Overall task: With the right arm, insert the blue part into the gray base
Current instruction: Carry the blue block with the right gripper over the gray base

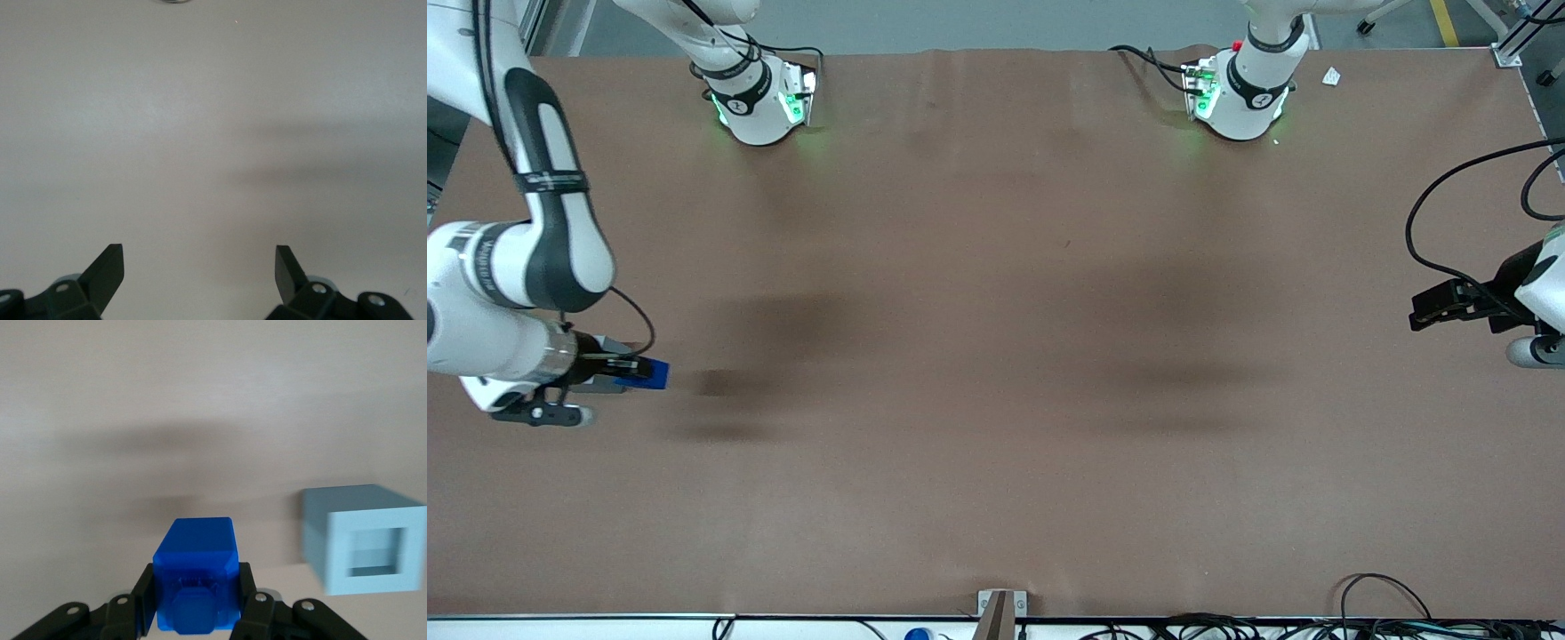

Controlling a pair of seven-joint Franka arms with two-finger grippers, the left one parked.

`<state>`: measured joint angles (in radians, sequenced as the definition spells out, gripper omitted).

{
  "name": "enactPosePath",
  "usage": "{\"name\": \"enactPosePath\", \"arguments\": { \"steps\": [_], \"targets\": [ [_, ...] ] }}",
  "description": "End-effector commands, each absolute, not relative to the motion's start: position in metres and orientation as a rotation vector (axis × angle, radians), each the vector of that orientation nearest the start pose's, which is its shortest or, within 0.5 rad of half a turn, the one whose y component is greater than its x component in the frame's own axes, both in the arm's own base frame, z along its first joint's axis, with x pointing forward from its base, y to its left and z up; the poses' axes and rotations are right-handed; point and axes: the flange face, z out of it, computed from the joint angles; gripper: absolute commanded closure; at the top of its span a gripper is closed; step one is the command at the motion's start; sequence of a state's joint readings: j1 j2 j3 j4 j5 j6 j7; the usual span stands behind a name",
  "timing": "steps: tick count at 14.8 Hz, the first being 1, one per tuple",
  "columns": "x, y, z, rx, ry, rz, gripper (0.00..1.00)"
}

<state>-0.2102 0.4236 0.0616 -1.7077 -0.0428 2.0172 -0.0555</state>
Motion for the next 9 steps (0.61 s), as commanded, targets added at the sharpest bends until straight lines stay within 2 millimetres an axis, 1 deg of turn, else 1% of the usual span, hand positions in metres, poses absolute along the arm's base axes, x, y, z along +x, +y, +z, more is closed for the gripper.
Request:
{"name": "enactPosePath", "arguments": {
  "steps": [1, 3, 4, 5, 6, 9],
  "targets": [
    [0.630, -0.155, 0.340, -3.120, 0.090, 0.174, 1.00],
    [0.621, -0.190, 0.340, -3.115, 0.037, 0.167, 1.00],
    [0.616, -0.206, 0.339, -3.113, 0.035, 0.169, 1.00],
    [0.613, -0.216, 0.338, -3.113, 0.026, 0.161, 1.00],
    [0.612, -0.222, 0.337, -3.114, 0.014, 0.152, 1.00],
    [0.612, -0.224, 0.335, -3.126, -0.006, 0.136, 1.00]
  ]
}}
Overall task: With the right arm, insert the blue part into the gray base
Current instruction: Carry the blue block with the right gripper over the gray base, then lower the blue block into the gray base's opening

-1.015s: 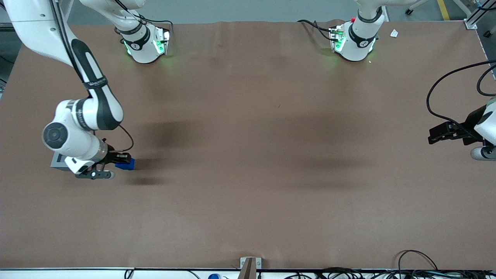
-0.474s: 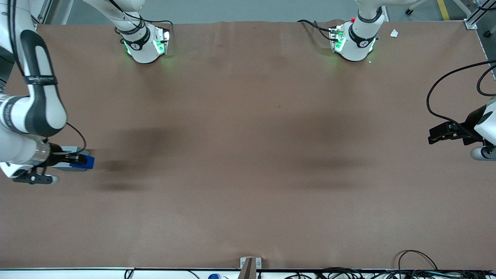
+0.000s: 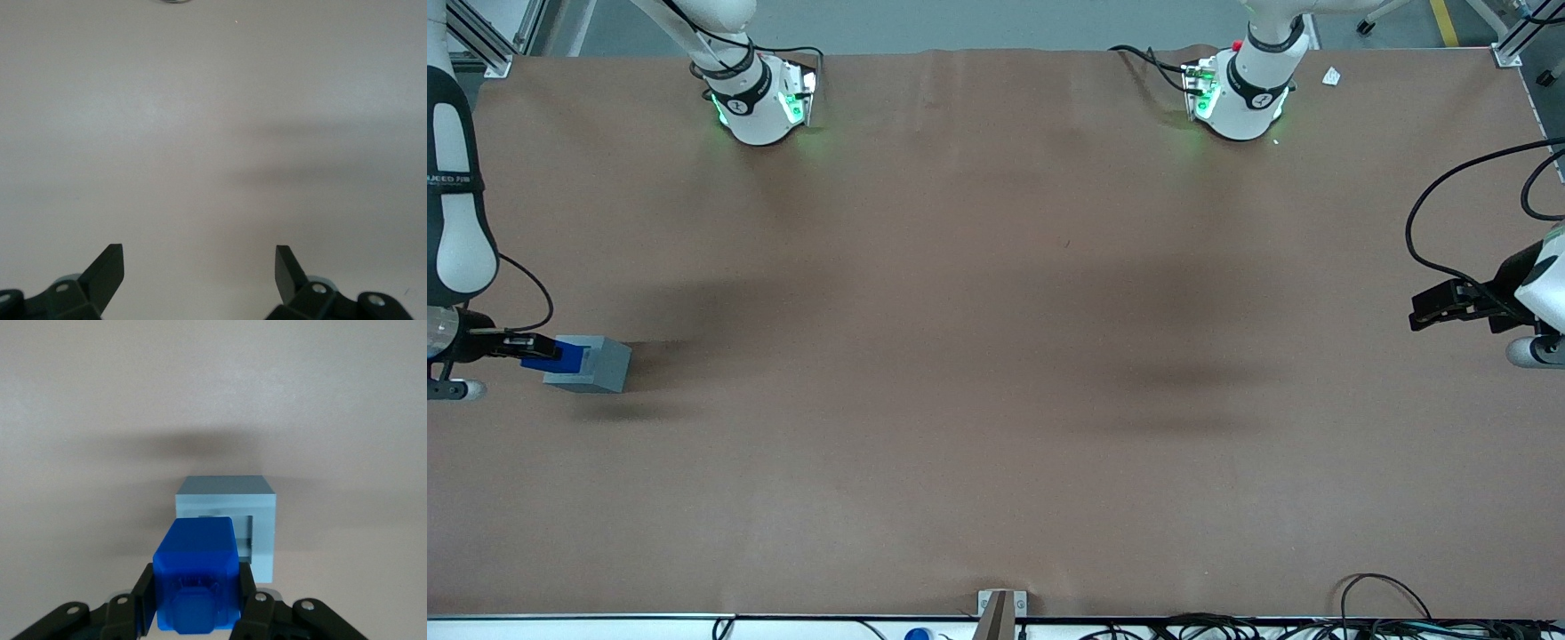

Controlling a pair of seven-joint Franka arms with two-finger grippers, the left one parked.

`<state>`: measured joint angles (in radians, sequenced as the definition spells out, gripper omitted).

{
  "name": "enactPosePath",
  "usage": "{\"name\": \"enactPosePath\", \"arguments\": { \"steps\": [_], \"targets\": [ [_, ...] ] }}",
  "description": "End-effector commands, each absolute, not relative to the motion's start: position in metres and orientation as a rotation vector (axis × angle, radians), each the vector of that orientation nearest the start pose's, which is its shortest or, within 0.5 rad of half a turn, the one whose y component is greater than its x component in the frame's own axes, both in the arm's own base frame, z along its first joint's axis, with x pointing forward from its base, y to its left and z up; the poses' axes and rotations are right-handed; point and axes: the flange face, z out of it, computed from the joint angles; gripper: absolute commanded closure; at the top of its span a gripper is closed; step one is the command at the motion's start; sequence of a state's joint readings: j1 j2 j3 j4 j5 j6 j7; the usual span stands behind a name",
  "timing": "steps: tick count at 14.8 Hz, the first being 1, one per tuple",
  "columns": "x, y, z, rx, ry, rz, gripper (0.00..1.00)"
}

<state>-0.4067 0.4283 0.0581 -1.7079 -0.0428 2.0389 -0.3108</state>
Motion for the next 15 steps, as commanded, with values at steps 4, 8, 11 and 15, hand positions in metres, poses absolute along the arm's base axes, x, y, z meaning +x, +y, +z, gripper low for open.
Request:
{"name": "enactPosePath", "arguments": {
  "steps": [4, 8, 11, 15],
  "targets": [
    [0.606, -0.228, 0.324, -3.130, -0.029, 0.167, 1.00],
    [0.601, -0.240, 0.315, -3.141, -0.022, 0.187, 1.00],
    [0.599, -0.243, 0.311, -3.138, -0.017, 0.199, 1.00],
    [0.596, -0.246, 0.306, -3.132, -0.004, 0.211, 1.00]
  ]
}}
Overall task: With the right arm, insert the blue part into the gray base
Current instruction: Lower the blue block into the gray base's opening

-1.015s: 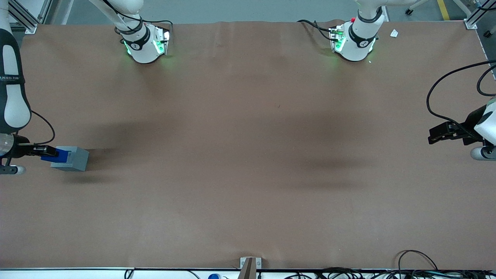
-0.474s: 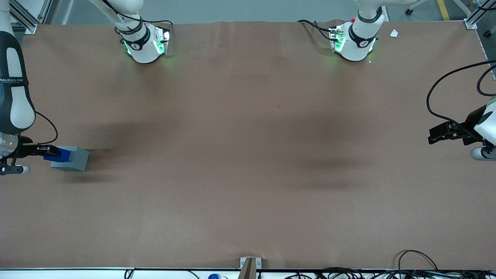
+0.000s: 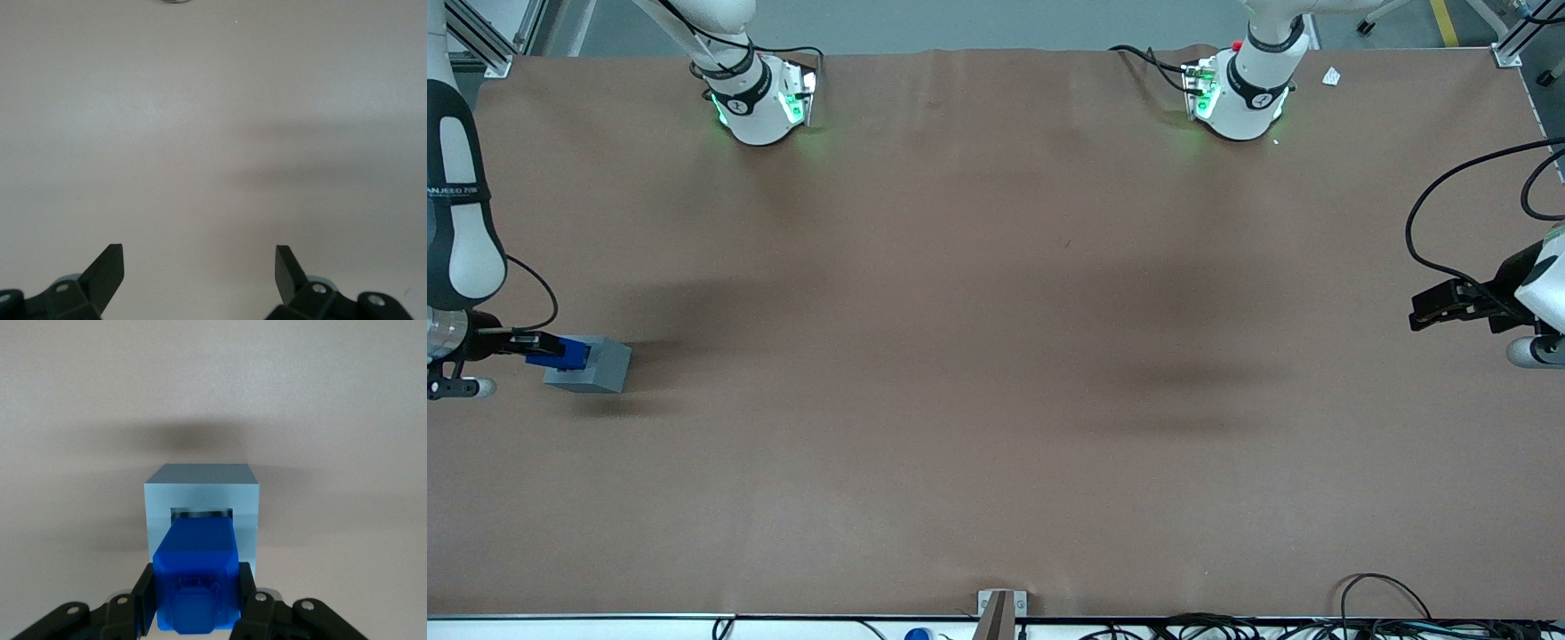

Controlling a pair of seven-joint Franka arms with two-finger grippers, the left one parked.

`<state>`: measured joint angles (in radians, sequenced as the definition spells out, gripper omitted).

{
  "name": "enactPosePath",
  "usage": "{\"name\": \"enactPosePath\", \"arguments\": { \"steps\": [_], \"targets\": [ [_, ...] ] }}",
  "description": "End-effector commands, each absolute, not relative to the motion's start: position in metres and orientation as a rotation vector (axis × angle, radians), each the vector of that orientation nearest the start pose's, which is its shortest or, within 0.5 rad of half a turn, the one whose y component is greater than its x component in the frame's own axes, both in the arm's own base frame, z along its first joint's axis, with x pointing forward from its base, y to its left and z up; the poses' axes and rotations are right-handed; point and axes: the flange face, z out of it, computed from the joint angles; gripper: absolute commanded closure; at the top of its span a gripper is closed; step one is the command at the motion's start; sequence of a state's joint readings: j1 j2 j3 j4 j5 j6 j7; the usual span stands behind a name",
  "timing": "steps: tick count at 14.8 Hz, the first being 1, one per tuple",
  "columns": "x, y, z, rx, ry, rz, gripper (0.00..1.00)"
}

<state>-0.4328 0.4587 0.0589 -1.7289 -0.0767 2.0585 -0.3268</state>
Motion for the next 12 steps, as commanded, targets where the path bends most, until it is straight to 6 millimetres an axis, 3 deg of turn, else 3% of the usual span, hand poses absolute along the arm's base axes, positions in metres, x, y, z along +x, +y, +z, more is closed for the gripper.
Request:
{"name": "enactPosePath", "arguments": {
  "steps": [1, 12],
  "targets": [
    [0.5961, -0.2456, 0.3056, -3.132, -0.004, 0.211, 1.00],
    [0.6024, -0.2440, 0.3013, -3.130, 0.057, 0.169, 1.00]
  ]
}}
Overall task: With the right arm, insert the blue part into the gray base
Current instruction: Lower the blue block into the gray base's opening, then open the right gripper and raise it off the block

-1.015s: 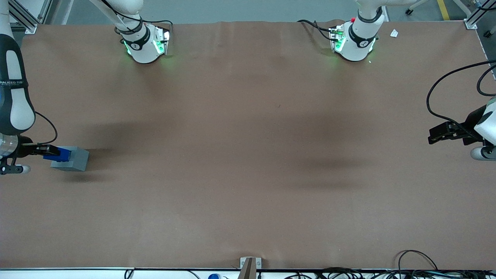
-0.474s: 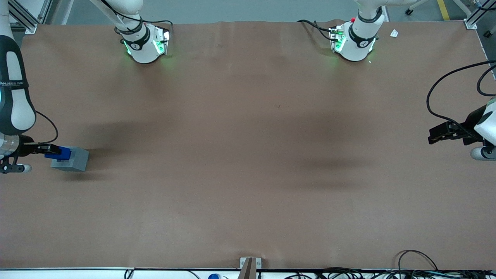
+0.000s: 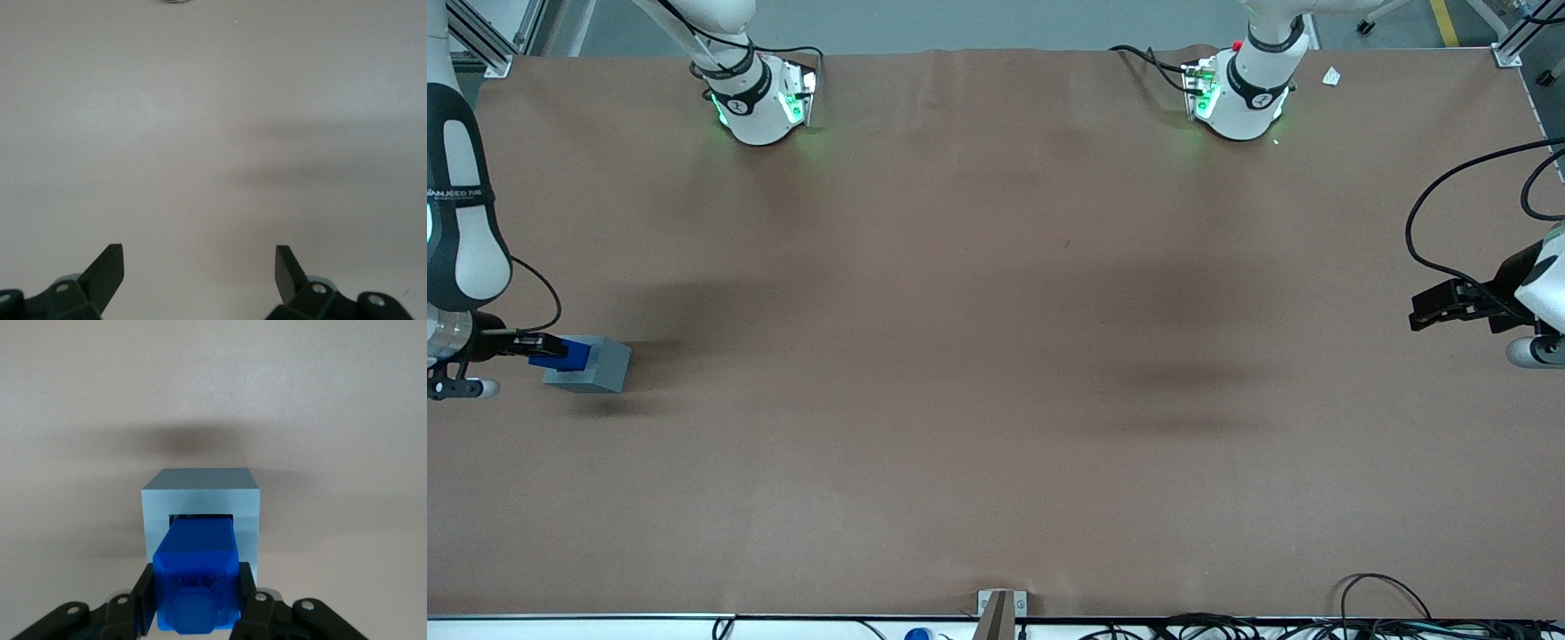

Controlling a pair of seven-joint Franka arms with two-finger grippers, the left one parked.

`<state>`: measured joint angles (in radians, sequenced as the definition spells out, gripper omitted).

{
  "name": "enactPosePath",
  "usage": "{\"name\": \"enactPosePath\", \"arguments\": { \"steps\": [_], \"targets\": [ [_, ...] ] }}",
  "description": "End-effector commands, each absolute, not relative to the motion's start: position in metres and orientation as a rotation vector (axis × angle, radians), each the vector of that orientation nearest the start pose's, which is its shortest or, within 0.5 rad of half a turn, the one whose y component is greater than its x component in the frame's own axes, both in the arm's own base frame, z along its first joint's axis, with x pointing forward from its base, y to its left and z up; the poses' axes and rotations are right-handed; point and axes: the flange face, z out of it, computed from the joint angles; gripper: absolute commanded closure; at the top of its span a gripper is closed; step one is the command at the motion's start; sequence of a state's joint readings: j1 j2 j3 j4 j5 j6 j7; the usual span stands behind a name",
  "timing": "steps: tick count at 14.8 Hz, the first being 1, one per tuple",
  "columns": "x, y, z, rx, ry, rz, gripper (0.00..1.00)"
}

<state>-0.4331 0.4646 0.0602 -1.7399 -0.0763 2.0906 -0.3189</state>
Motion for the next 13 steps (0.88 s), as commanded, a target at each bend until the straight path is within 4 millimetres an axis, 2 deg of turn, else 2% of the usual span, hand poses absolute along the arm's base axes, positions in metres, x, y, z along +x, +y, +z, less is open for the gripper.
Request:
{"name": "enactPosePath", "arguments": {
  "steps": [1, 6, 7, 8, 9, 10, 13],
  "targets": [
    [0.602, -0.244, 0.298, -3.127, 0.056, 0.175, 1.00],
    [0.601, -0.246, 0.288, -3.121, 0.064, 0.185, 0.99],
    [0.601, -0.245, 0.289, -3.120, 0.064, 0.189, 0.90],
    [0.602, -0.244, 0.289, -3.120, 0.086, 0.192, 0.62],
    [0.602, -0.243, 0.288, -3.119, 0.093, 0.199, 0.26],
    [0.602, -0.241, 0.288, -3.119, 0.091, 0.201, 0.00],
    [0.604, -0.236, 0.291, -3.116, 0.079, 0.201, 0.00]
  ]
}}
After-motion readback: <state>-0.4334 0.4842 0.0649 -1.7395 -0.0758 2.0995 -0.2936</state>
